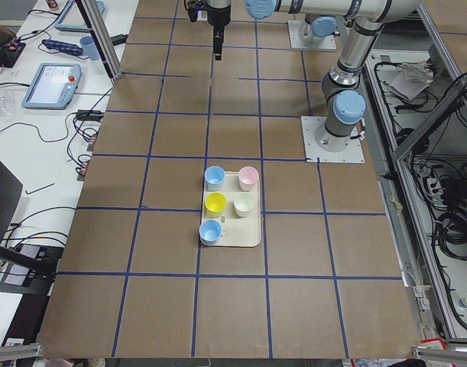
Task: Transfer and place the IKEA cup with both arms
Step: 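Move the right gripper toward the white cup on the wire rack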
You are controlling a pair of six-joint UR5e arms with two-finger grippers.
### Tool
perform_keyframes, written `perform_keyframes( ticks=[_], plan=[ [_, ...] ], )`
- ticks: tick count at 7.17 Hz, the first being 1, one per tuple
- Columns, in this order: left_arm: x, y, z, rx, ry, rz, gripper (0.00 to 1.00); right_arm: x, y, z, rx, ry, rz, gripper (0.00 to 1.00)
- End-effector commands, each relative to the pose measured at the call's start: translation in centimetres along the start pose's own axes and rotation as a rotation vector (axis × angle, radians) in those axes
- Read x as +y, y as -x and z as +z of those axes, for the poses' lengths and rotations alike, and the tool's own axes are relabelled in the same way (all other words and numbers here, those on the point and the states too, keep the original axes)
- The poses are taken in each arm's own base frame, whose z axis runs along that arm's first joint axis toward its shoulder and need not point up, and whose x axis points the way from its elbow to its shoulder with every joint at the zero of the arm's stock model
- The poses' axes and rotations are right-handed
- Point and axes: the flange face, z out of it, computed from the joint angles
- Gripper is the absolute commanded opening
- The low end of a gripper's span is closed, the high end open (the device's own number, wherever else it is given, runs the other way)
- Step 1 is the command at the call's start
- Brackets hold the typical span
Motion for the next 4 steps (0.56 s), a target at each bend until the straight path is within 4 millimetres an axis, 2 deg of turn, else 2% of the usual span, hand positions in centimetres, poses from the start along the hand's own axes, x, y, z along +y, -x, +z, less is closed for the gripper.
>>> perform_keyframes(
  ticks=[1,2,3,4],
  plan=[
    [0.0,0.0,0.0,0.0,0.0,0.0,1.0,-1.1,-6.7,0.1,0.005,-0.004,-0.024,1.0],
    [0.0,0.0,0.0,0.005,0.0,0.0,1.0,-1.3,-10.3,0.7,0.007,0.006,-0.045,1.0],
    [0.0,-0.1,0.0,0.008,0.001,0.0,1.0,-1.6,-14.7,1.6,0.005,0.024,0.012,1.0],
    [0.0,0.0,0.0,0.008,-0.001,-0.002,1.0,-2.6,-17.7,3.7,-0.004,0.058,0.036,1.0]
  ],
)
